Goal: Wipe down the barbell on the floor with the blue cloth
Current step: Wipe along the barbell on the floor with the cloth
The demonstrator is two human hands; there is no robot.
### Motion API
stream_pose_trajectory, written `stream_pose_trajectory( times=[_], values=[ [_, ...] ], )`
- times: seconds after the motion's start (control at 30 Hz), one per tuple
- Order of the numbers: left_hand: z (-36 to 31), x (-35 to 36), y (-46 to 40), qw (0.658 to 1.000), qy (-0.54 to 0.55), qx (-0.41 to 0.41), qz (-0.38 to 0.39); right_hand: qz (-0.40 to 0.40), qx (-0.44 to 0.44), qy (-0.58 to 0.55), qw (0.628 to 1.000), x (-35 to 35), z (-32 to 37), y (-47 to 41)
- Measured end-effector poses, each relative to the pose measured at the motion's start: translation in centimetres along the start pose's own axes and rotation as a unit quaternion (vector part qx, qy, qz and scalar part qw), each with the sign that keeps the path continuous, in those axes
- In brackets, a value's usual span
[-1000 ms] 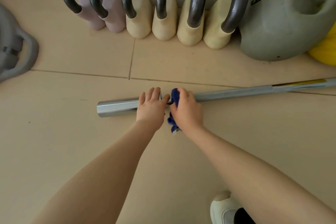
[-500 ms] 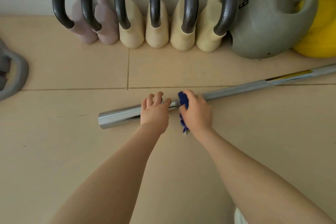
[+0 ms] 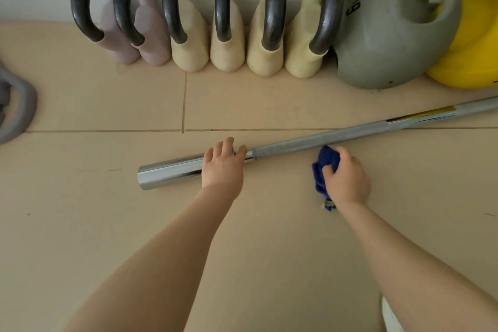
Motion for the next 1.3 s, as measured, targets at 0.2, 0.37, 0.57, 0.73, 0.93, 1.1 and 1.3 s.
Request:
stream_pose_trajectory(
  times=[0.2,0.37,0.57,0.73,0.93,1.1,1.3],
  values=[
    [-0.1,-0.5,0.0,1.0,-0.008,-0.006,-0.007,0.006,-0.277,-0.001,0.961,3.4,10.3,7.9],
    [0.0,-0.5,0.1,1.0,-0.008,-0.01,-0.012,0.002,-0.323,0.057,0.945,2.7,11.0,5.5],
    [-0.7,-0.4,0.4,0.999,0.009,-0.041,-0.016,-0.06,-0.118,0.1,0.986,-3.3,3.9,-5.7],
    [-1.4,-0.7,0.4,0.998,-0.021,-0.06,-0.001,0.009,-0.174,0.088,0.981,-1.3,6.1,-3.0],
    [-3.0,-1.3,-1.8,0.998,-0.022,-0.06,0.026,0.067,-0.272,0.171,0.945,-1.8,6.6,-3.3],
    [-7.6,-0.9,-4.6,0.998,0.042,-0.006,0.045,0.021,-0.211,0.189,0.959,-5.0,3.3,-9.3],
    [-9.2,-0.6,-4.6,0.998,0.033,-0.021,0.04,0.035,-0.231,0.171,0.957,-4.5,1.8,-8.4]
  ],
)
Point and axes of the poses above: each hand's wrist, its own y-axis away from the middle knuckle, its own x-axis out of the palm, z = x × y, the point moved 6 cm from there along -y, towards the middle knuckle, and after that the axes turned 14 degrees about x, right-handed, at the moved point
